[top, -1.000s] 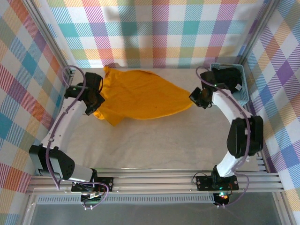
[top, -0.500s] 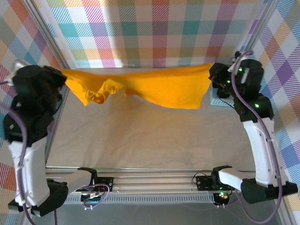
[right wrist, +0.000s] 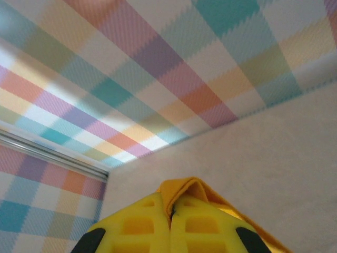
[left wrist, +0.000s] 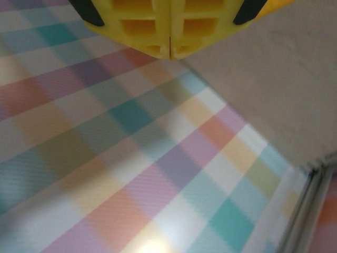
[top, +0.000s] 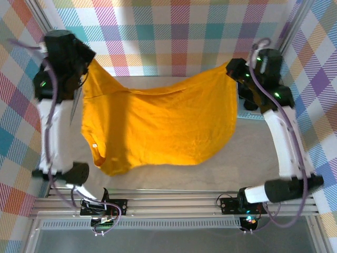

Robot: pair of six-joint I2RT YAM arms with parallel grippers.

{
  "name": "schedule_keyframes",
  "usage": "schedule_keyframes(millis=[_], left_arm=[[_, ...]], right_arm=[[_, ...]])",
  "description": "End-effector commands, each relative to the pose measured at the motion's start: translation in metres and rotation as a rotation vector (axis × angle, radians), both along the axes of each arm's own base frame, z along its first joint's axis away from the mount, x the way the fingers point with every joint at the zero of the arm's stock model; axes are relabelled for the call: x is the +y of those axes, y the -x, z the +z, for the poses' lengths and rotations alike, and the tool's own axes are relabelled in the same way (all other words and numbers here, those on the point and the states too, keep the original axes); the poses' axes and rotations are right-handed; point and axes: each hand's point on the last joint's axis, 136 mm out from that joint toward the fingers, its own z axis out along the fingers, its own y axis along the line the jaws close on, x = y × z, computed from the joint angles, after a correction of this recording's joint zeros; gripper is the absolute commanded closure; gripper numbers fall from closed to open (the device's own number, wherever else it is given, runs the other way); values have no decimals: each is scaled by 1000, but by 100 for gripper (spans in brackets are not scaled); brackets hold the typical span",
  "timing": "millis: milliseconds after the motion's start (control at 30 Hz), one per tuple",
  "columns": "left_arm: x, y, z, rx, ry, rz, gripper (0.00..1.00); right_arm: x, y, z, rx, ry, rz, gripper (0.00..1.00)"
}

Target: Fold and stack the t-shirts

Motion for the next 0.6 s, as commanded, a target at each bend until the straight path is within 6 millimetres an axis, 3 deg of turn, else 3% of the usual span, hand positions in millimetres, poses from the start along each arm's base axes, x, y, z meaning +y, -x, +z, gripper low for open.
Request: schedule_keyframes(millis=[0, 33, 133, 200, 267, 333, 467, 567], left_arm=[[5, -35, -16, 29, 86, -59, 100], [8, -45, -18, 28, 99, -63, 100], [10, -66, 4, -59, 119, -103, 100], [8, -70, 27, -143, 129, -132, 100], [9, -61, 55, -229, 121, -138, 100], [12, -40, 84, -303, 100, -125, 100], [18, 31, 144, -454, 50, -88, 100], [15, 77, 151, -467, 79, -88, 100]], right_arm=[[11, -37, 7, -29, -39, 52, 100], [12, -50, 7, -22, -47, 59, 100], [14, -75, 19, -39, -61, 80, 100], [12, -82, 36, -71, -62, 79, 100], [6, -85, 55, -109, -62, 63, 100], [-4, -80, 76, -153, -74, 42, 100], [-32, -53, 112, -234, -66, -24, 100], [-55, -27, 110, -228, -45, -100, 100]])
